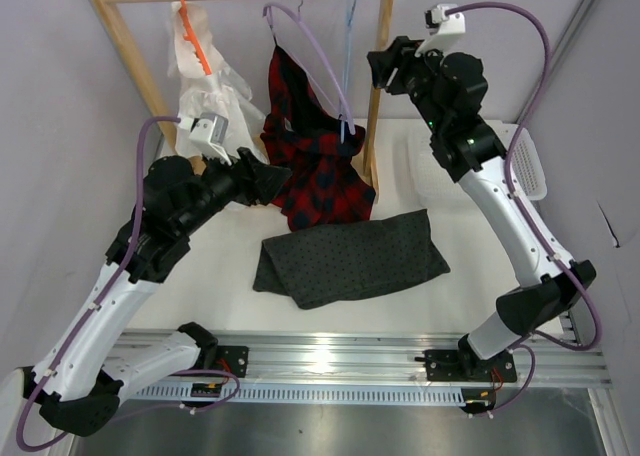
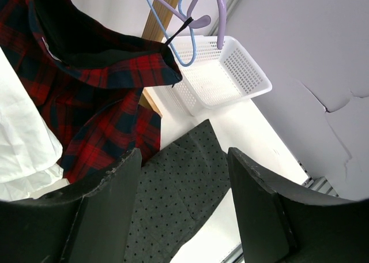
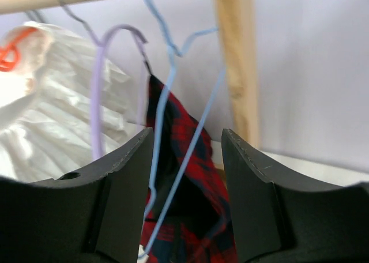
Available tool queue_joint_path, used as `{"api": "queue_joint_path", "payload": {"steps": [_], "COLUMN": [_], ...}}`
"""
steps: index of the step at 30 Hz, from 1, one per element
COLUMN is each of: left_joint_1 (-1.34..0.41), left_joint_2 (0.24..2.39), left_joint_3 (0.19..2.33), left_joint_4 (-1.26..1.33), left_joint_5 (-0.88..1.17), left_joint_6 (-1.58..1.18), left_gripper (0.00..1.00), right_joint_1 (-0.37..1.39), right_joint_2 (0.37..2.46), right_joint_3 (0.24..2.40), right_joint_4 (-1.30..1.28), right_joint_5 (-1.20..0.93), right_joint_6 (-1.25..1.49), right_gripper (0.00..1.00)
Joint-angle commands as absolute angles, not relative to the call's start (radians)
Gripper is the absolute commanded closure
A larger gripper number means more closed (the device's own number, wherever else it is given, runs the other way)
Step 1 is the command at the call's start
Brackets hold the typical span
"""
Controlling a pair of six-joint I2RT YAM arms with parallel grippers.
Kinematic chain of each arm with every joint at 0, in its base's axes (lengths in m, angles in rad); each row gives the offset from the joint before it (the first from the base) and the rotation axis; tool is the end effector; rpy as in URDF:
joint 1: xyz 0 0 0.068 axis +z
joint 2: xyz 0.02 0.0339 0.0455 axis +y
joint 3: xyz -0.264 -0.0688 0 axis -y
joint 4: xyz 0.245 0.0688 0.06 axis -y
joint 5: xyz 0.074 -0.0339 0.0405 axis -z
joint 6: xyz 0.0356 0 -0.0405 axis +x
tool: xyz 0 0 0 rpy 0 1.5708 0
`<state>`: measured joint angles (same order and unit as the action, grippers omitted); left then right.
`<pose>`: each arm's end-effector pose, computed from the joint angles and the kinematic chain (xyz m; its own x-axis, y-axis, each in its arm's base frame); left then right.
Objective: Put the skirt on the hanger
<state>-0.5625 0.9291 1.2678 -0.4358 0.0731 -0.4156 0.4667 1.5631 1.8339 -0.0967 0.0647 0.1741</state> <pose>0.1527 -0.0993 0.4524 -0.3146 -0.2777 -0.9077 0.5097 0.7573 -0.4083 0.3099 0.1536 0.5198 0.0844 0.2361 -0.9681 -0.4130 0.8924 0.1816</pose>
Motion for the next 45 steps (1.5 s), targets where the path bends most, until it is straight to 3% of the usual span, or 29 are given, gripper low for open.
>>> {"api": "queue_joint_path", "payload": {"steps": [1,12,15,27,45], "left_joint_1": [-0.558,-0.558,-0.558,-0.56,-0.558], "left_joint_2": [0.914,0.896,0.891,0.884,0.87], "left_joint_3": [1.261,1.256,1.259,1.266,1.261], "left_joint_4": [-0.423,-0.453,-0.462,-0.472,-0.466], "left_joint_5": [0.061,0.04,0.032,0.021,0.011], "left_joint_6": [-0.39,-0.364,-0.357,-0.344,-0.342], "left_gripper": [0.33,0.33,0.33,0.33,0.34], "right_joint_1": [0.521,0.589,0.598,0.607,0.604], "right_joint_2": [1.633,1.793,1.795,1.735,1.675], "right_joint_3": [1.922,2.072,2.068,1.983,2.031], "right_joint_4": [-0.09,-0.15,-0.146,-0.112,-0.035], "right_joint_5": [0.077,0.195,0.262,0.342,0.299], "right_joint_6": [0.143,0.114,0.101,0.069,-0.06], "right_gripper": [0.44,0.46,0.63,0.99,1.0]}}
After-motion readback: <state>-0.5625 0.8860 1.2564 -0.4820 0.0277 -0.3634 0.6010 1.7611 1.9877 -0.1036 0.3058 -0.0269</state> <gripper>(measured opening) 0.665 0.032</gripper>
